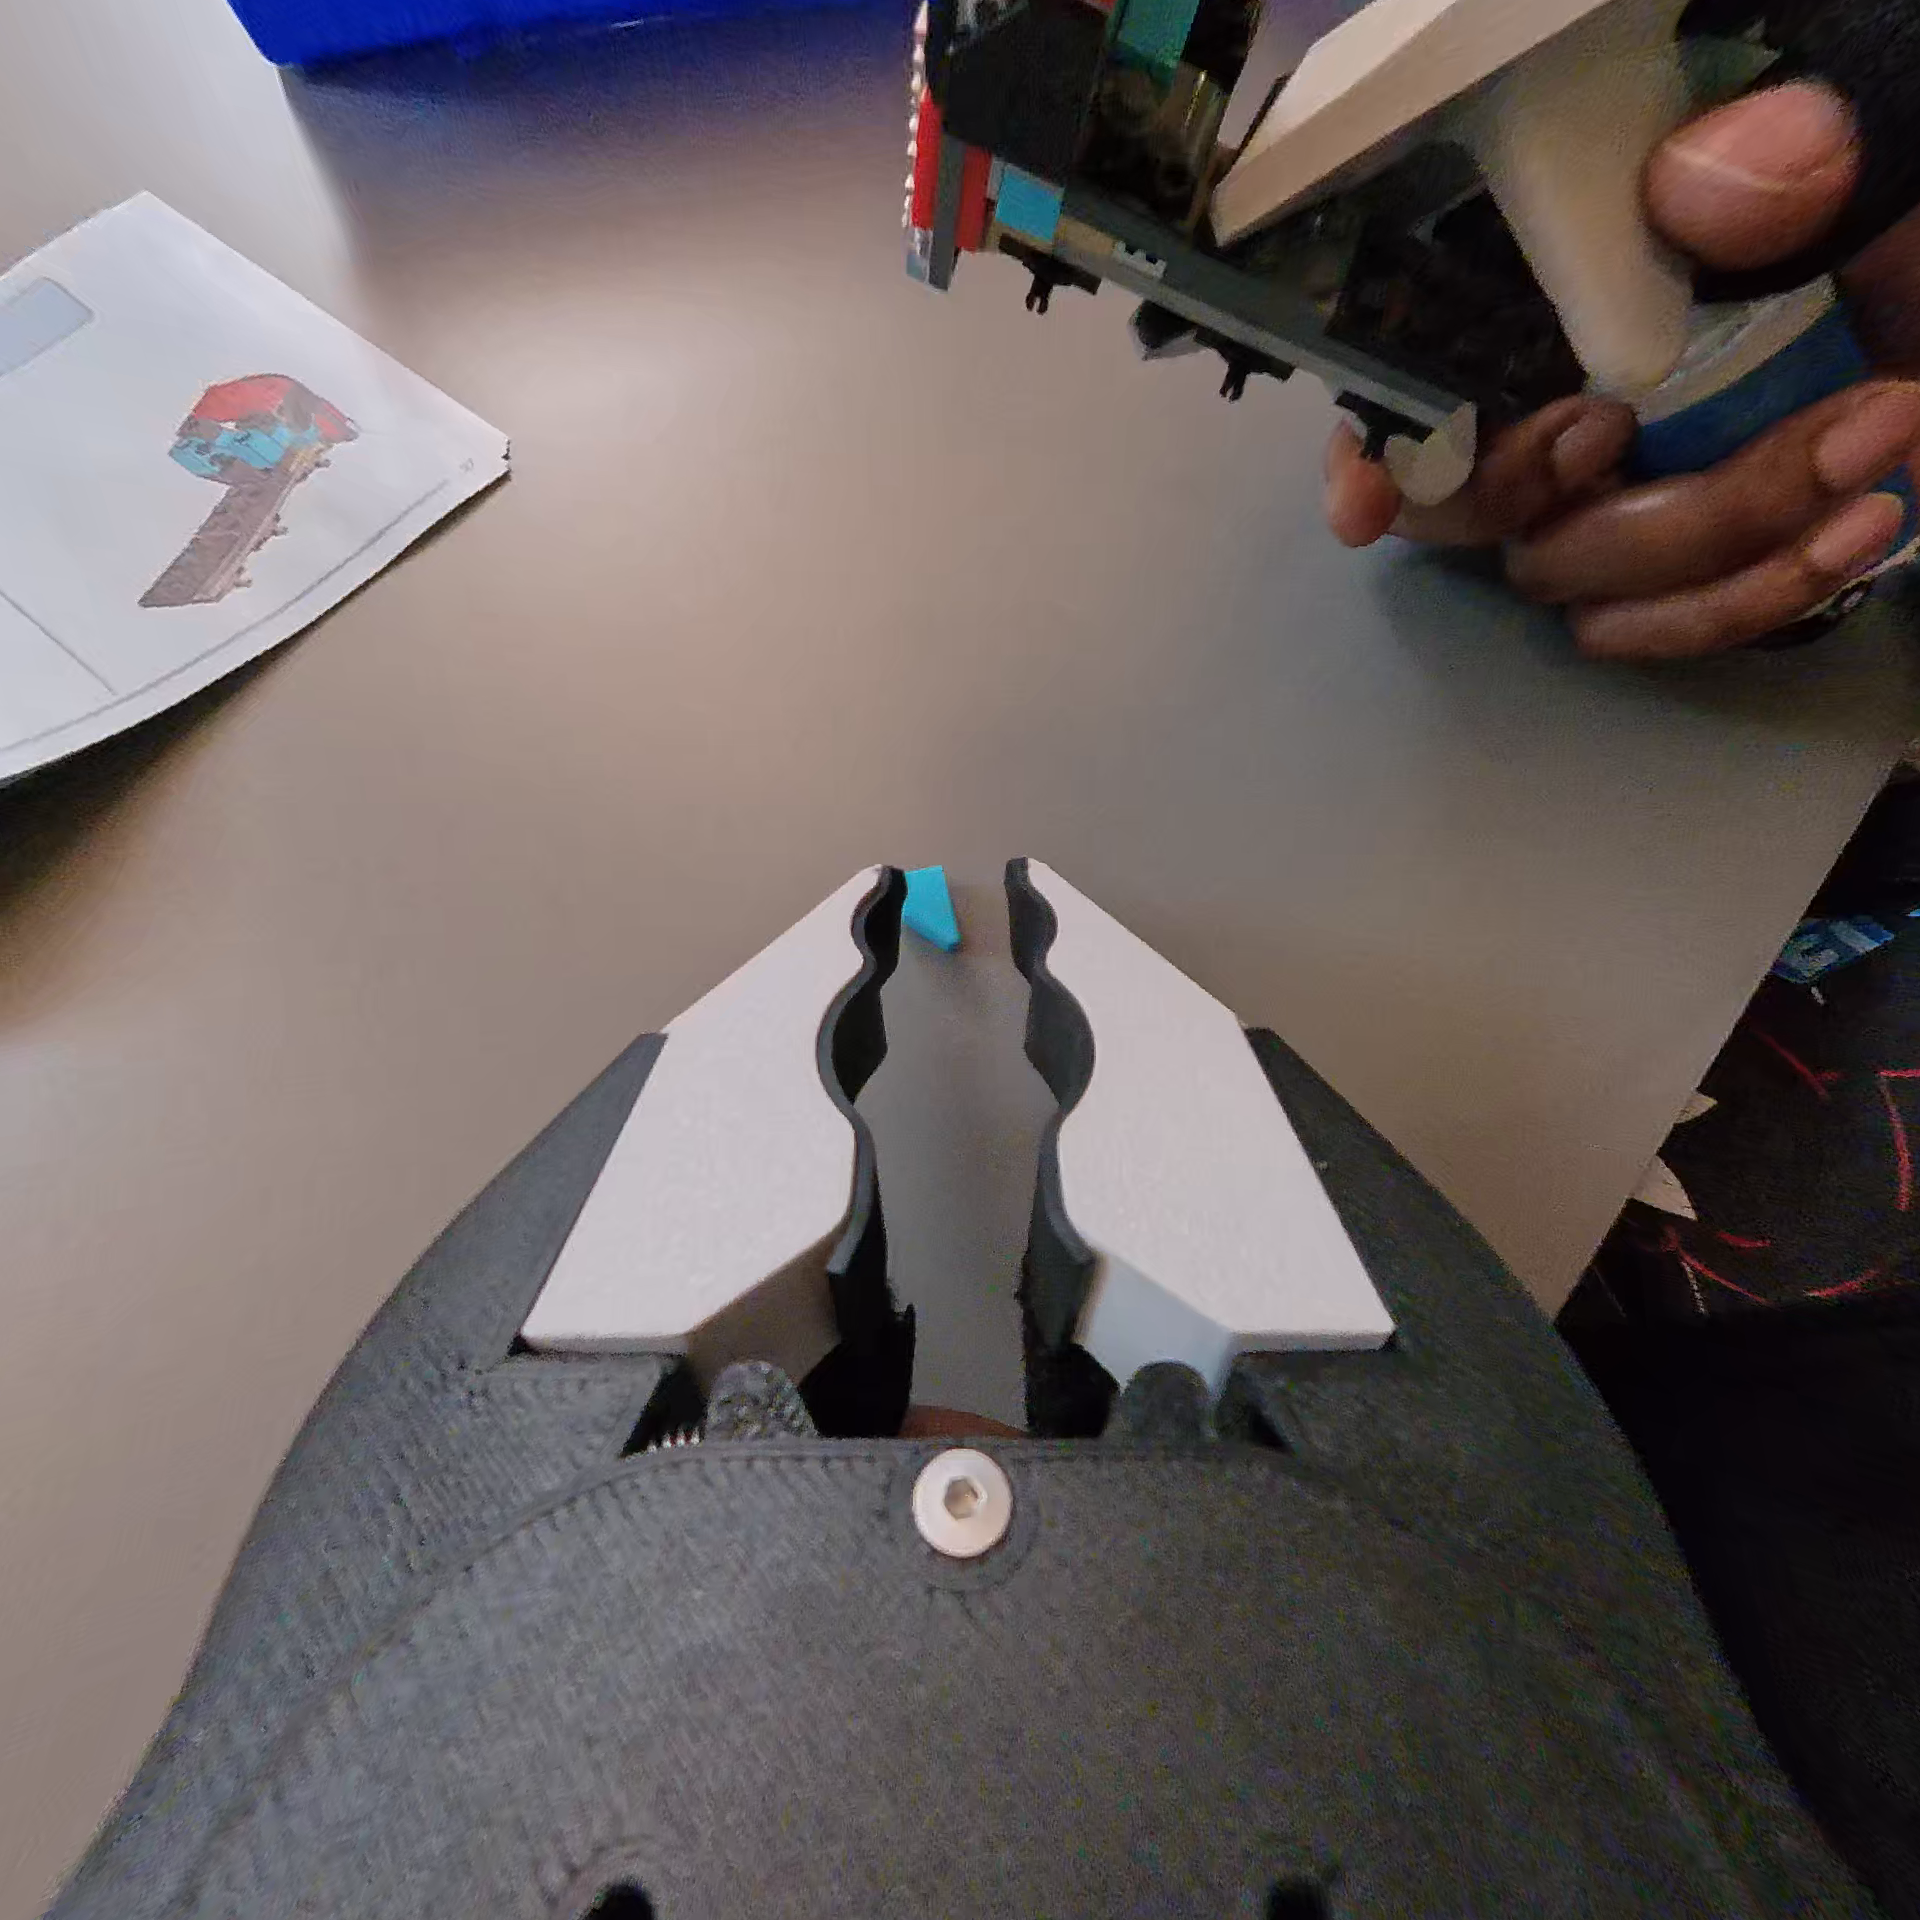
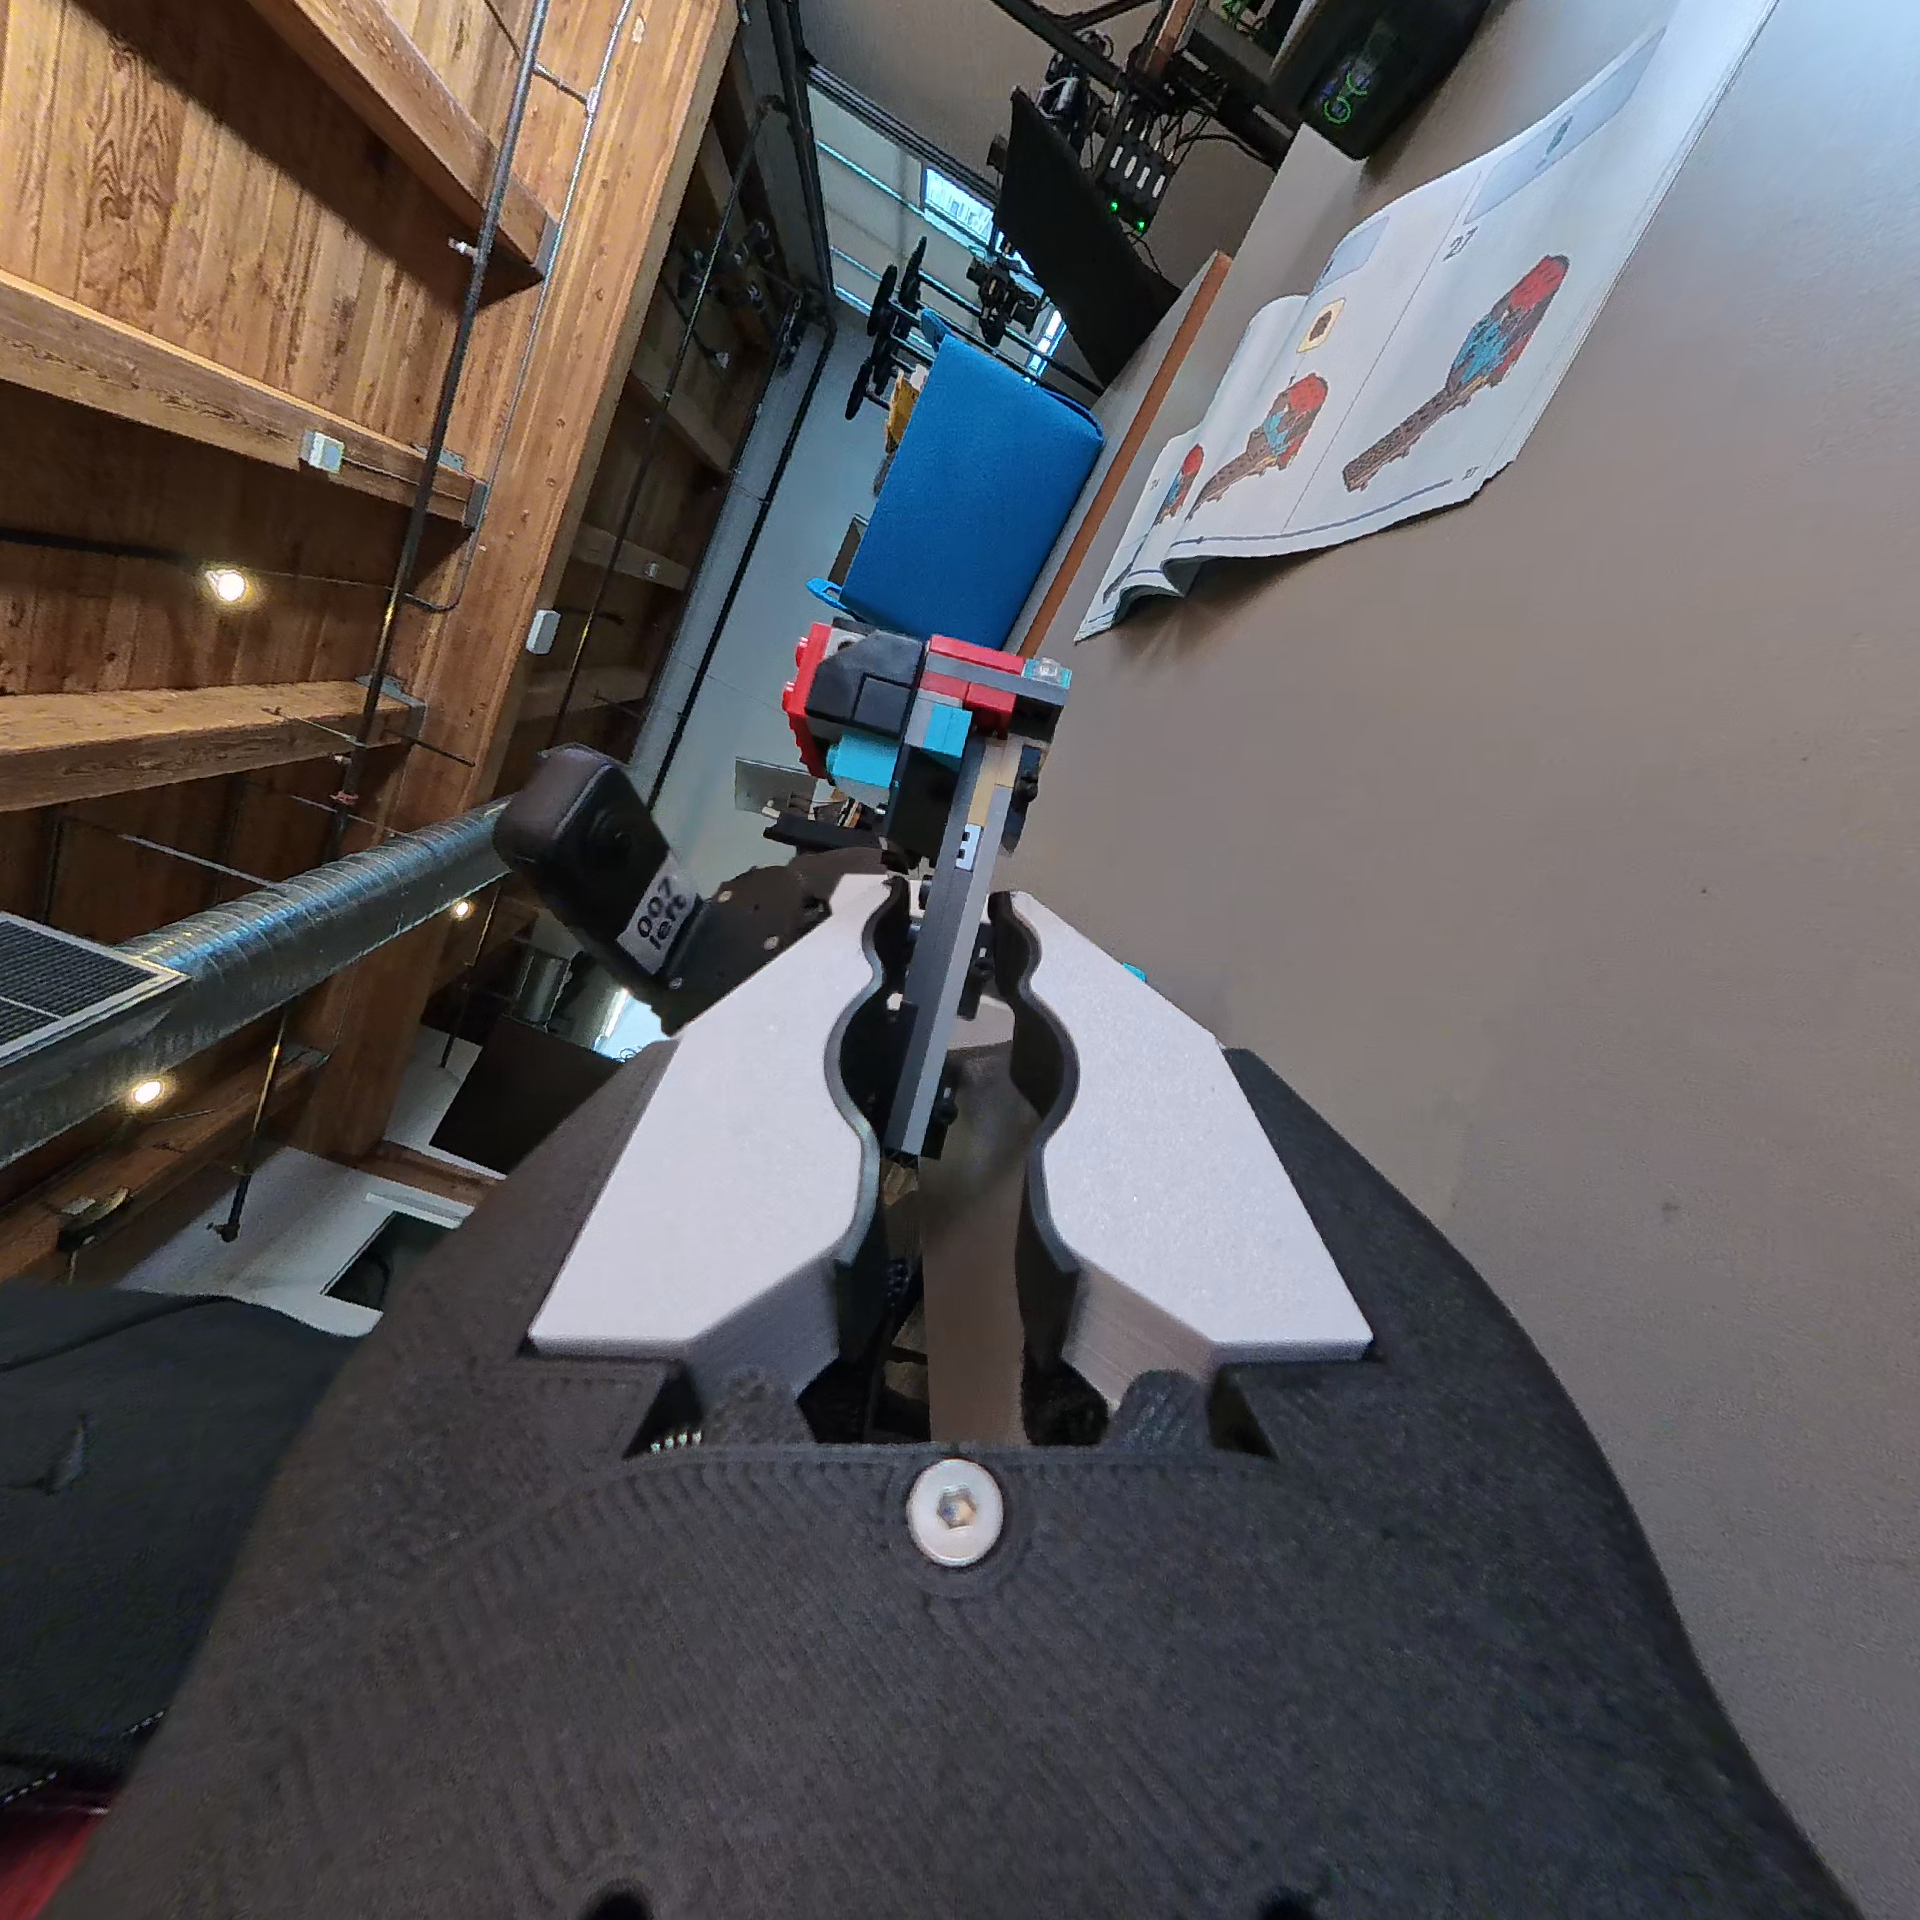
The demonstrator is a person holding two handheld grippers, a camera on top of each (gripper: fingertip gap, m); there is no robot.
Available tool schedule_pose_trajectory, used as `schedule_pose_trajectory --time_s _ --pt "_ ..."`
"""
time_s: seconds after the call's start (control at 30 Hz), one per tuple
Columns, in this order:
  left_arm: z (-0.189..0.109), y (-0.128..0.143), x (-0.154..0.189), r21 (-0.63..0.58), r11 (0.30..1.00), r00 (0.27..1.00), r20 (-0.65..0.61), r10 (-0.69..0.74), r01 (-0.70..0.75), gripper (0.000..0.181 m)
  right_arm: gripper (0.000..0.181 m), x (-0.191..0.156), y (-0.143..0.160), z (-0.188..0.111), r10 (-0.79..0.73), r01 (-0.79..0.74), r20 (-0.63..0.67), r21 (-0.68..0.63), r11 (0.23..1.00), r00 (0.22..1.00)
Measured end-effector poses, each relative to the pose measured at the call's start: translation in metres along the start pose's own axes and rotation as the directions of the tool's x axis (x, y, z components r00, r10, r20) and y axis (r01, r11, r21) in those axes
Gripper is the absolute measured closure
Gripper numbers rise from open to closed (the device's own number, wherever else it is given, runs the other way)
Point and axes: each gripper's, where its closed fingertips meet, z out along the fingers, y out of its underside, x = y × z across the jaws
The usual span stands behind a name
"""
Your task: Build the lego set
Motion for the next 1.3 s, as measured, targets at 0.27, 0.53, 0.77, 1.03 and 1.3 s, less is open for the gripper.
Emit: schedule_pose_trajectory --time_s 0.27,0.53,0.77,1.03,1.3 --pt "-0.006 0.006 -0.012 -0.038 0.995 0.992 0.087 -0.086 0.089 0.160 0.167 0.000 0.001 0.000 -0.003 0.003 -0.001 -0.003 1.000 1.000" --pt "0.004 0.010 -0.014 -0.046 0.990 0.988 0.083 -0.127 0.131 0.161 0.167 0.000 0.001 0.000 -0.006 0.006 -0.002 -0.003 1.000 1.000" --pt "0.005 0.009 -0.009 -0.053 0.993 0.991 0.082 -0.103 0.108 0.161 0.167 0.000 0.001 0.000 -0.004 0.004 0.000 -0.004 1.000 1.000" --pt "0.008 0.007 -0.002 -0.059 0.994 0.994 0.067 -0.085 0.089 0.161 0.168 0.000 0.001 0.000 -0.004 0.004 0.001 -0.003 1.000 1.000" --pt "0.011 0.011 -0.001 -0.078 0.993 0.994 0.072 -0.083 0.089 0.161 0.168 0.000 0.001 0.000 -0.002 0.002 0.002 -0.004 1.000 1.000"
